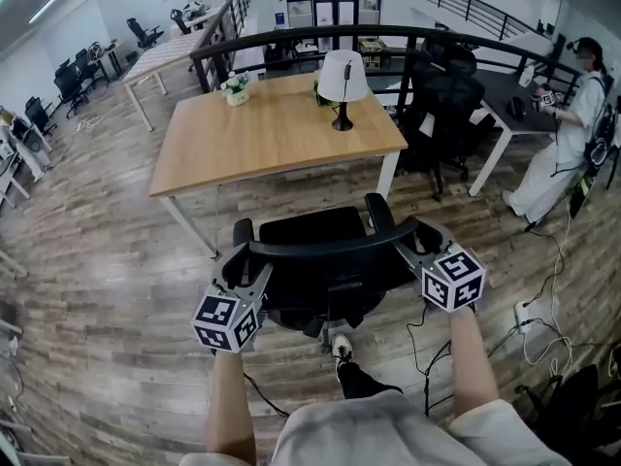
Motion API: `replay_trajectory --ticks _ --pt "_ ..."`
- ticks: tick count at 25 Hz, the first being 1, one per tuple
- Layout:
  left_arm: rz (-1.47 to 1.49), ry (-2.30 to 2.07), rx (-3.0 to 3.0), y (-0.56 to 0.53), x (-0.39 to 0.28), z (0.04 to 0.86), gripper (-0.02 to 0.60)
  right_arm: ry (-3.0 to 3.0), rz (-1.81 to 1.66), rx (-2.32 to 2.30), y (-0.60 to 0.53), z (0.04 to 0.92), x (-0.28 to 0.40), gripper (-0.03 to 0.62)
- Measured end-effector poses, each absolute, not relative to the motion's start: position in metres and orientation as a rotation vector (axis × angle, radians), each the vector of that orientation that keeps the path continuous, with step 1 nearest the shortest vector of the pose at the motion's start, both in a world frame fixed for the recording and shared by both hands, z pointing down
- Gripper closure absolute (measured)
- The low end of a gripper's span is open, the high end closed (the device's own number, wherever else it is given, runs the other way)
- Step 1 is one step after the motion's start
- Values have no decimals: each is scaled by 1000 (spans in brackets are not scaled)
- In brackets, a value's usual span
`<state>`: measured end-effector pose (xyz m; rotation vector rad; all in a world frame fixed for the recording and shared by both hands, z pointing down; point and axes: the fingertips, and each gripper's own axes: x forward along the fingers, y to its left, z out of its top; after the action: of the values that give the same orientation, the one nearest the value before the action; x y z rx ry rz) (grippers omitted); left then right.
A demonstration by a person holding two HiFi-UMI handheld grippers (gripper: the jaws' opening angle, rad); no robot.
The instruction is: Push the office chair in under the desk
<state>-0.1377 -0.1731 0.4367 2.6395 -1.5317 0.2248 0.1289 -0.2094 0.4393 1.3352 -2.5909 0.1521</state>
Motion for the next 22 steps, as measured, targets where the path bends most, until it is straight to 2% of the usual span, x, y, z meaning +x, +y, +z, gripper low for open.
replay_trajectory --ticks 22 --pt "236 -1593 2589 -298 -156 438 356 -2631 174 1257 -345 439 109 345"
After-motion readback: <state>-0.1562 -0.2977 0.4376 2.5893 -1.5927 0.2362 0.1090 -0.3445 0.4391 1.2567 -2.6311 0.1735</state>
